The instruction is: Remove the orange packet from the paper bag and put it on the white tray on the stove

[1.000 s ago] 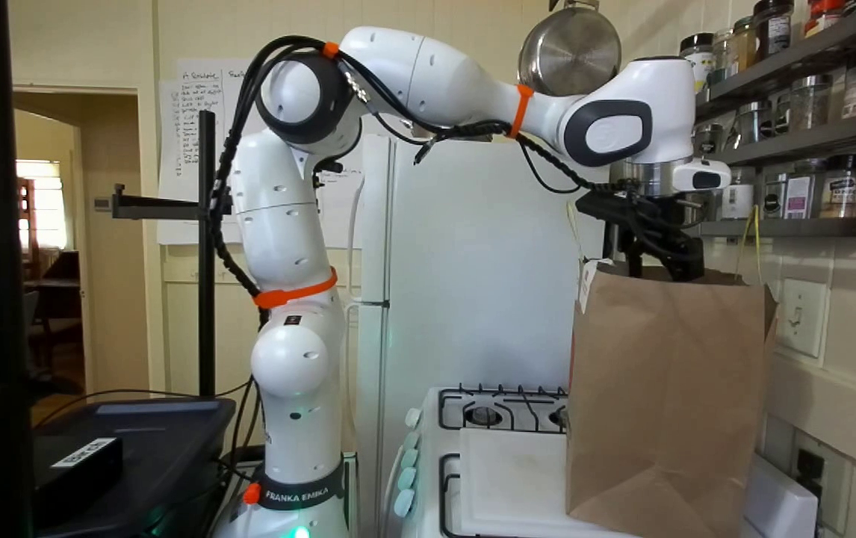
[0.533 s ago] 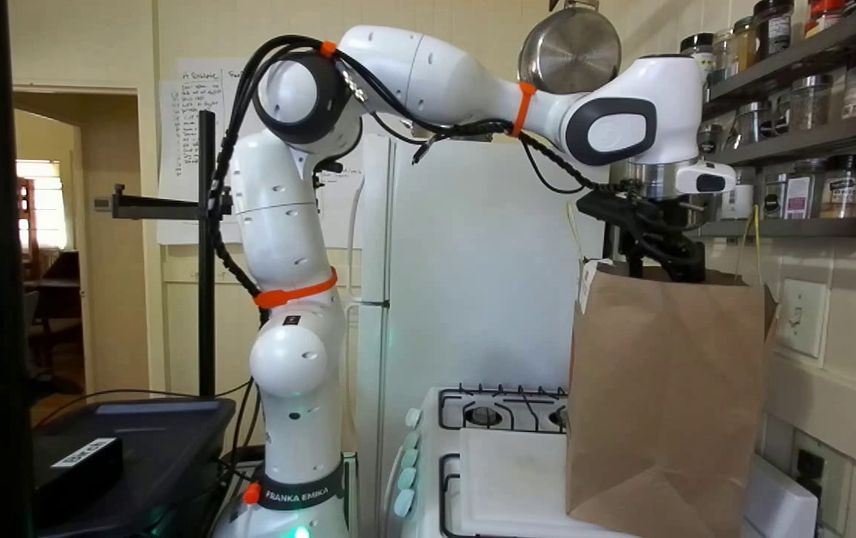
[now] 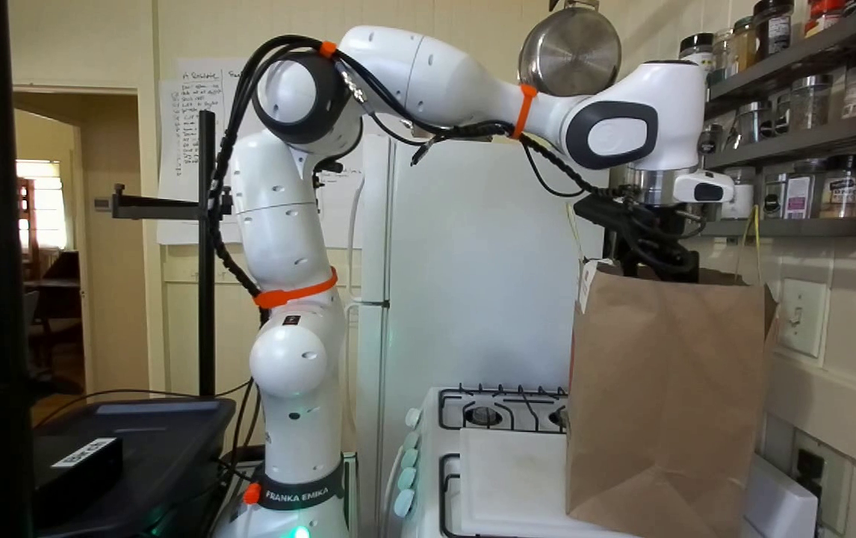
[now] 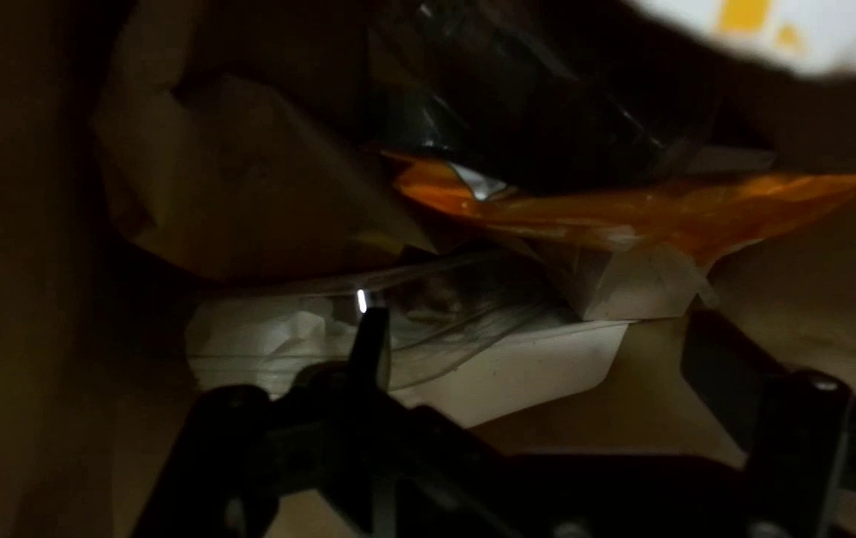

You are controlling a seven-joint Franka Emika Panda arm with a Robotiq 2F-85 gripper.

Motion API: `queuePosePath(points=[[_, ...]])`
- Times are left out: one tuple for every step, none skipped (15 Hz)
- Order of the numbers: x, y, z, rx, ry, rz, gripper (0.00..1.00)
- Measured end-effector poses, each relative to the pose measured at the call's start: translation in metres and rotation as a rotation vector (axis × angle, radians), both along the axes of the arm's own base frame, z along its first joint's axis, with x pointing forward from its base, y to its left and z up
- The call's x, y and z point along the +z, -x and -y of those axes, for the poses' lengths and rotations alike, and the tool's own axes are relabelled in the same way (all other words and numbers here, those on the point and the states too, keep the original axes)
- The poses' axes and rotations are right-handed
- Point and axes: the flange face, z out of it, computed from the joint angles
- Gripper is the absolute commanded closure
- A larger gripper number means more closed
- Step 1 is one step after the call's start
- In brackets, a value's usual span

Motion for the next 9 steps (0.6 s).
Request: queuePosePath(points=[[-0.002, 0.001, 0.0, 0.001, -0.002, -0.007, 0.0], [-0.004, 0.001, -0.001, 0.002, -0.004, -0.013, 0.0], [-0.007, 0.002, -0.001, 0.002, -0.006, -0.019, 0.0], [-0.009, 0.003, -0.001, 0.003, -0.008, -0.026, 0.0], [-0.011, 0.003, -0.002, 0.005, -0.01, -0.035, 0.0], [-0.013, 0.004, -0.002, 0.006, -0.013, -0.044, 0.0], [-0.015, 0.005, -0.003, 0.008, -0.016, -0.052, 0.0], [-0.016, 0.006, -0.003, 0.009, -0.019, -0.061, 0.0], [-0.018, 0.007, -0.004, 0.009, -0.022, -0.069, 0.0]])
